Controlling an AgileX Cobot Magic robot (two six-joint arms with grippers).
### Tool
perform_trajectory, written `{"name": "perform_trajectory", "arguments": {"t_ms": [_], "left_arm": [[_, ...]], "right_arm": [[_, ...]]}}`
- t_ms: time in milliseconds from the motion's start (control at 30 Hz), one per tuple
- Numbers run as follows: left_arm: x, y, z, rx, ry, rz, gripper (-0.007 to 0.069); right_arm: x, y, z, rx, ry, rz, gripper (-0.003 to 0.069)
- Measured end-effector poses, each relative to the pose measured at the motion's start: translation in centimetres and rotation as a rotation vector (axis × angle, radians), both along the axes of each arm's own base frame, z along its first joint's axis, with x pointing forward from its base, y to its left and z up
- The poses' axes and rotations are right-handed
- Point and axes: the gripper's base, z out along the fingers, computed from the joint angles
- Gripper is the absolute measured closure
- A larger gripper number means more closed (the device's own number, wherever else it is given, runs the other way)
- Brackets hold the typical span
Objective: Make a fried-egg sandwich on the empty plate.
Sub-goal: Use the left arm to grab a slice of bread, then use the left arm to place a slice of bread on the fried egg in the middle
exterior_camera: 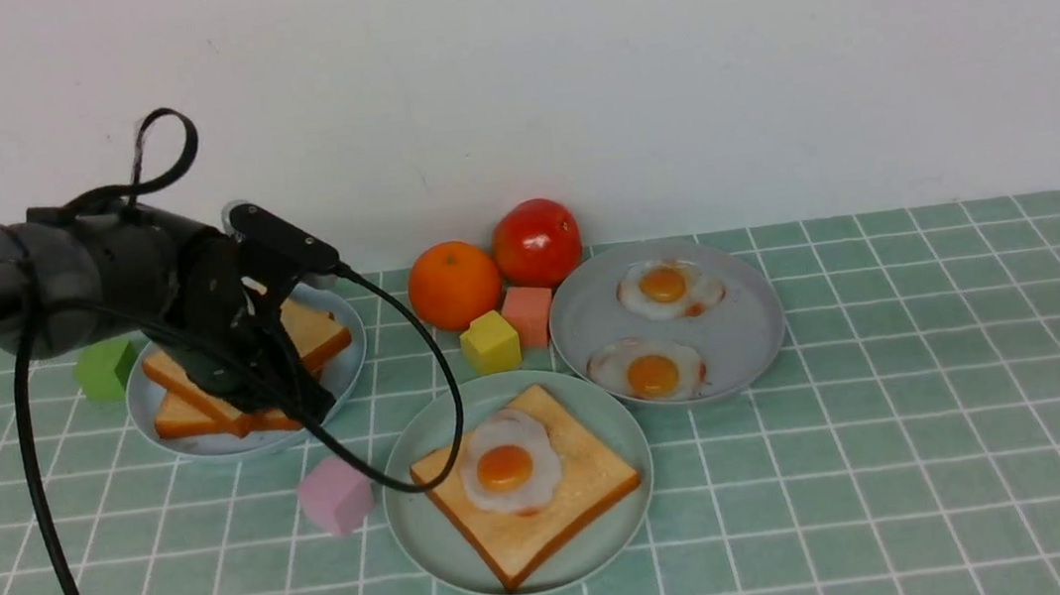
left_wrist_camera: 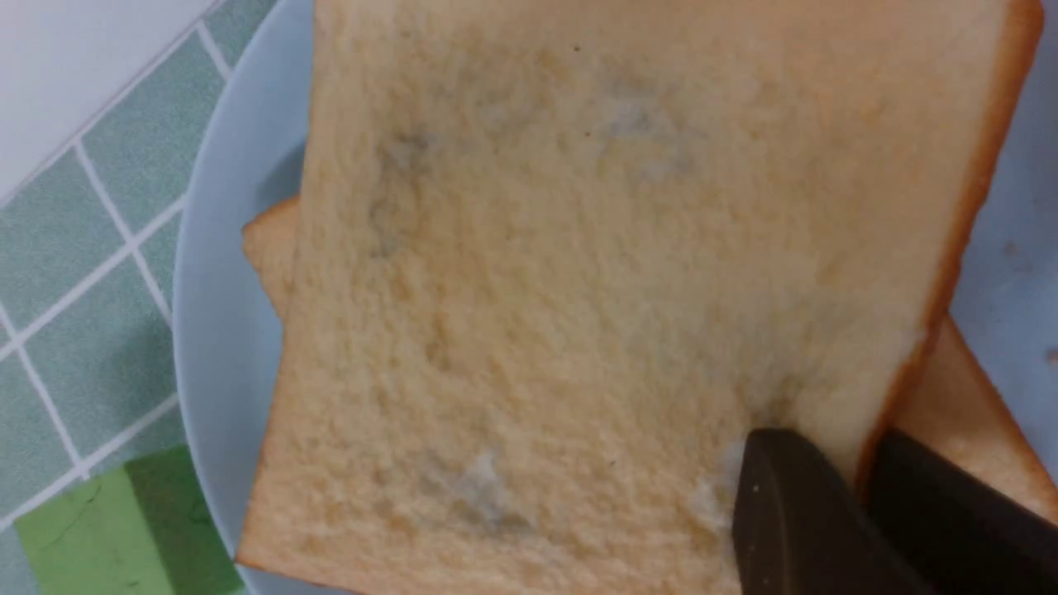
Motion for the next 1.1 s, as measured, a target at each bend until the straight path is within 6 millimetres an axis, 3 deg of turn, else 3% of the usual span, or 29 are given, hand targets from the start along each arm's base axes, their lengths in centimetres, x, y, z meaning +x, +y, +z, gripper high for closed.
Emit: {"name": "perform_trajectory", "arguments": {"t_ms": [133,200,300,367,467,600,833,1100], "left_arm": [[-0.9,-0.4,2.2,-0.004,-0.011,0.002,0.0550],[-2.0,-1.3,4.8,-0.036,-0.039,0.014,0.0556],[-4.8,-4.6,8.3,-0.089,-0.076,-0.032,0.0566],[-7.0,-7.1,9.4,-0.104,-0.086,-0.108,0.0568],[-11.3,-11.5,8.6,-0.097,-0.047,-0.257,0.0568],[-14.3,-14.8,6.4,-0.062,0.009,-0.353,0.0568],[-14.1,-16.1,4.0,0.006,0.005,-0.386,0.0569],[-13.9,-16.5,3.4,-0.004,-0.005,-0.402,0.0570]], "right_arm": [[0.0,0.0,0.0,0.000,0.000,0.000,0.0635],[0.0,0.0,0.0,0.000,0.000,0.000,0.0634],[0.0,0.0,0.0,-0.003,0.006,0.002,0.0629],[-0.1,0.0,-0.1,-0.005,0.009,0.003,0.0627],[-0.1,0.0,-0.1,-0.007,0.012,0.004,0.0627],[-0.1,0.0,-0.1,-0.007,0.013,0.004,0.0627],[-0.2,0.2,-0.1,0.019,0.028,0.016,0.0627],[-0.3,0.3,-0.1,0.024,0.043,0.024,0.0624]]}}
